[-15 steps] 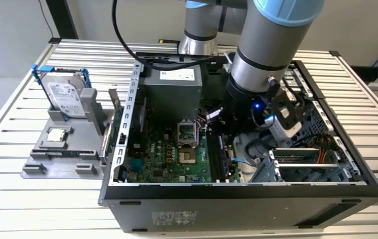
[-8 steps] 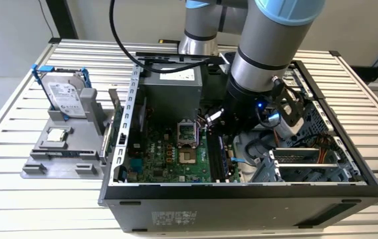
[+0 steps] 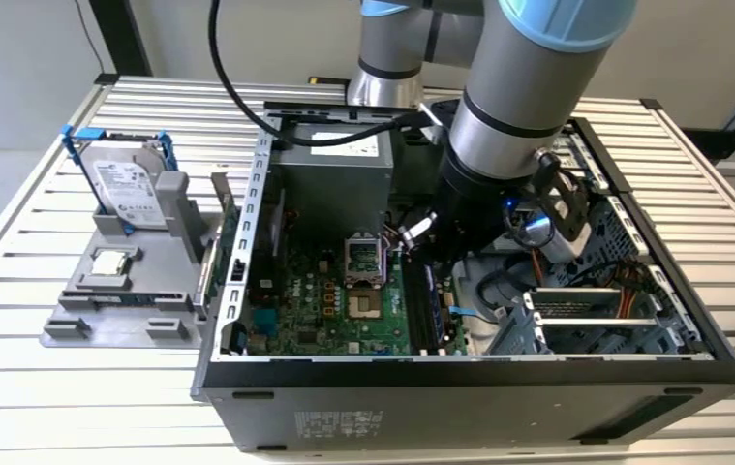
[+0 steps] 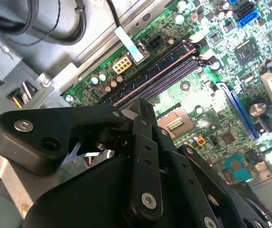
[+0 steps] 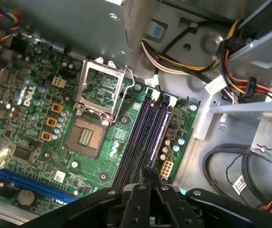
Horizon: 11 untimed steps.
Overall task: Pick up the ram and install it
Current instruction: 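Press down the ram until it locks into place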
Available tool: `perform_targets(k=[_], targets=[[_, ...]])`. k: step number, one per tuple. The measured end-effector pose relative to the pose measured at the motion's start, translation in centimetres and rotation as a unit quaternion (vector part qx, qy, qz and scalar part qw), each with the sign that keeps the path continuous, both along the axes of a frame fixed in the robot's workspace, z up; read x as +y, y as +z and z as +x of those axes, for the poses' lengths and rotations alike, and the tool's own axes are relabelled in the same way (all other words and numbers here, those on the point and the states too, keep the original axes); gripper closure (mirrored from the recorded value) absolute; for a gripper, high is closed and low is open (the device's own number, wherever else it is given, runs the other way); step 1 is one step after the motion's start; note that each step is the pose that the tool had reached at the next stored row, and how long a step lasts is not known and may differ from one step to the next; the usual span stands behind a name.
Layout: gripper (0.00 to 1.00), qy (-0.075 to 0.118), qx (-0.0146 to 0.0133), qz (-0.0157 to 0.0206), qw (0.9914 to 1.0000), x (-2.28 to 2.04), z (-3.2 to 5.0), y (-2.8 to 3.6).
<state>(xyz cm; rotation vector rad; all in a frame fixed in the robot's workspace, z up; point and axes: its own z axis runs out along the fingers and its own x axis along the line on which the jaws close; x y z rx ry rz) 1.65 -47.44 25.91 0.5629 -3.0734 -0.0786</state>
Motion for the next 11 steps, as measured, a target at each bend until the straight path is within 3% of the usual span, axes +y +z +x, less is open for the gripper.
perform_targets(k=[5,11], targets=[[1.00,0.042,0.0000,0.0022,0.99911,0.00,0.00,0.00],[1.00,0.091,-0.0001,0.0057,0.99579,-0.01,0.00,0.00]])
